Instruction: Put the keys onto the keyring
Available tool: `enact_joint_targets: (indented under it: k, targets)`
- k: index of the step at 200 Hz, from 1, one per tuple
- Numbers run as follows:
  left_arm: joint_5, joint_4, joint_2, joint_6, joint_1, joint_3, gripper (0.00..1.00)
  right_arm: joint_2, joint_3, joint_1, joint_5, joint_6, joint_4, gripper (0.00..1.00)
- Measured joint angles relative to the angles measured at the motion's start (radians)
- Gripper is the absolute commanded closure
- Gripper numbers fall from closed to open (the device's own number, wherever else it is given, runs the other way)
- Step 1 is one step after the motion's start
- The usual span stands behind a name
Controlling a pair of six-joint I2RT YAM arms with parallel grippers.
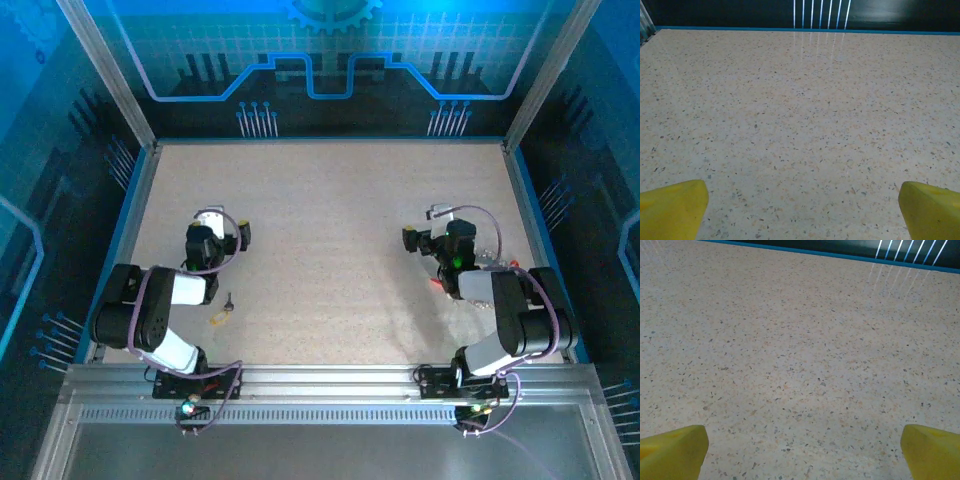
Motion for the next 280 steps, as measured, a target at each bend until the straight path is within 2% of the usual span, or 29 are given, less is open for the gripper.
enact_joint_targets:
  k: [170, 222, 248, 280]
  targets:
    - [0.001, 0.000, 0.000, 0.000, 0.002, 0.000, 0.01, 0.000, 0.000, 0.000, -0.001, 0.000, 0.000, 0.00]
    - [0.085, -0.004, -0.004, -0.032, 0.053, 0.000, 0.01, 0.000, 0.000, -0.003, -0.008, 0.000, 0.000, 0.00]
    - [0.093, -0.179, -0.128, -0.033, 0.035, 0.021, 0.01, -0.055, 0.006, -0.006, 0.003, 0.012, -0.072, 0.00]
    - [0.072, -0.423, -0.322, -0.109, -0.005, 0.153, 0.01, -0.243, 0.064, -0.009, 0.049, 0.075, -0.230, 0.00]
